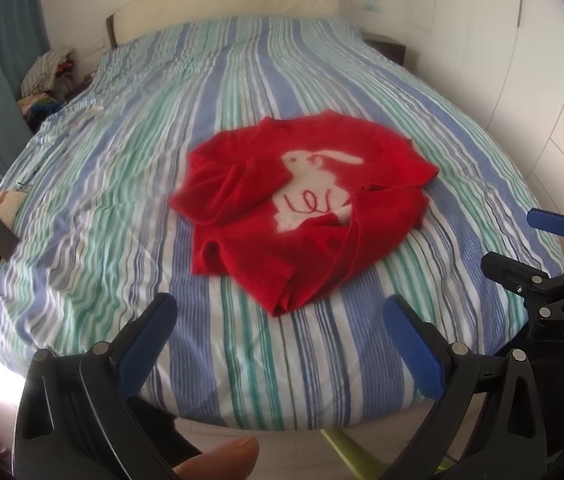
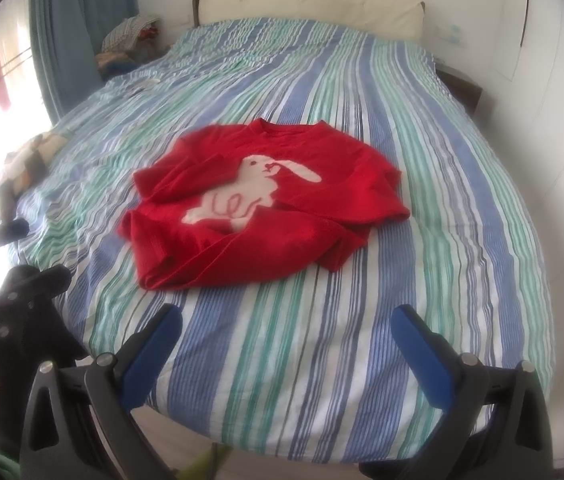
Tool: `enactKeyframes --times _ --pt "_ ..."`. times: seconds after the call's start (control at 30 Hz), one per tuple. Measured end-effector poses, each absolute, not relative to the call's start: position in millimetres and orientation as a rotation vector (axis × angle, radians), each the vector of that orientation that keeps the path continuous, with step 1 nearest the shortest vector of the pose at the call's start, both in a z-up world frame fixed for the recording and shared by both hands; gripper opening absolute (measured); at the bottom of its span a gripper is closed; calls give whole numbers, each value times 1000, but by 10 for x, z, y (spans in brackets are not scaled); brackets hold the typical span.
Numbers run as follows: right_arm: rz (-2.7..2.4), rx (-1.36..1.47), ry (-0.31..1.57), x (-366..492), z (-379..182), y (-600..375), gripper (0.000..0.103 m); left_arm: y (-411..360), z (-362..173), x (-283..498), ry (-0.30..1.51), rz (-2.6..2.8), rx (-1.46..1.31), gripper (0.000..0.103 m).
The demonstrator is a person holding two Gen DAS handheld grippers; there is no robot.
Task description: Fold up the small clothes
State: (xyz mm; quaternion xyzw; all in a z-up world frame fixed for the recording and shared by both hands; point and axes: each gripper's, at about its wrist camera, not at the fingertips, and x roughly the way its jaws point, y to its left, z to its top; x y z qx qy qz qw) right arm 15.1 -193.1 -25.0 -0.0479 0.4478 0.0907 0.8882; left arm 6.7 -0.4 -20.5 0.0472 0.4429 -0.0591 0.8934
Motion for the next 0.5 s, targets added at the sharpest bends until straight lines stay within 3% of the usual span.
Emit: enactKeyframes --times 0.5 --pt "170 -92 947 147 -256 -1928 103 58 -286 77 962 -117 70 103"
